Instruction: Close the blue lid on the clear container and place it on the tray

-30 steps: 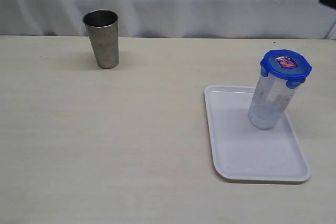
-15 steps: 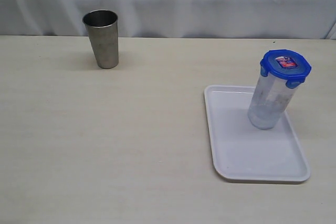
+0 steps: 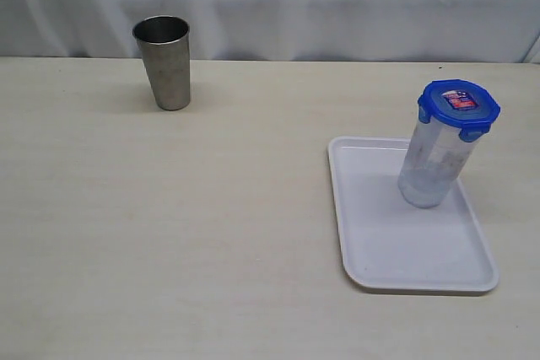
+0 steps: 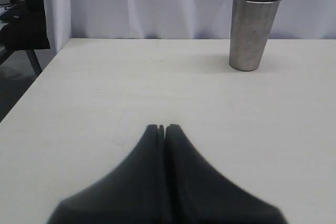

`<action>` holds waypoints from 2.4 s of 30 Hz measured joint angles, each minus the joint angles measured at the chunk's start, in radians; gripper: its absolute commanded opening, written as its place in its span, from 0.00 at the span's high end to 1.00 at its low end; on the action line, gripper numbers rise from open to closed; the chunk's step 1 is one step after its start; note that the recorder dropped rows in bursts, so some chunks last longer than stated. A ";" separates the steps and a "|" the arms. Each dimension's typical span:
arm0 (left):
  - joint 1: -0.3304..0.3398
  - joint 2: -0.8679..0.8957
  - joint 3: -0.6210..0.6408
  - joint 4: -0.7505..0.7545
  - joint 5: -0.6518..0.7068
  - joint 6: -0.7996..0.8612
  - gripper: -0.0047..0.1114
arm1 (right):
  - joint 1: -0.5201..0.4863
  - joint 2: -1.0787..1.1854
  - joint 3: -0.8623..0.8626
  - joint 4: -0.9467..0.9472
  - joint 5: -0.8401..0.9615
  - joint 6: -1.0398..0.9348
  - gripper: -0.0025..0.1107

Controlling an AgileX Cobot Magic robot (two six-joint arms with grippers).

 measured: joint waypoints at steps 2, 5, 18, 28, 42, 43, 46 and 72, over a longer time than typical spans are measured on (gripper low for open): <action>0.000 0.000 0.000 0.000 0.000 0.000 0.96 | -0.045 -0.057 0.039 -0.004 0.000 0.000 0.94; 0.000 0.000 0.000 0.000 0.000 0.000 0.96 | -0.084 -0.078 0.121 -0.004 -0.008 0.000 0.94; 0.000 0.000 0.000 0.000 0.000 0.000 0.96 | -0.089 -0.078 0.148 -0.153 0.434 0.108 0.94; 0.000 0.000 0.000 0.000 0.000 0.000 0.96 | -0.089 -0.078 0.148 -0.161 0.581 0.132 0.94; 0.000 0.000 0.000 0.000 0.000 0.000 0.96 | -0.089 -0.078 0.148 -0.144 0.719 0.131 0.94; 0.000 0.000 0.000 0.000 0.000 0.000 0.96 | -0.089 -0.078 0.148 -0.142 0.719 0.131 0.94; 0.000 0.000 0.000 0.000 0.000 0.000 0.96 | -0.089 -0.078 0.148 -0.142 0.719 0.129 0.94; 0.000 0.000 0.000 0.000 0.000 0.000 0.96 | -0.091 -0.078 0.148 -0.113 0.727 0.078 0.94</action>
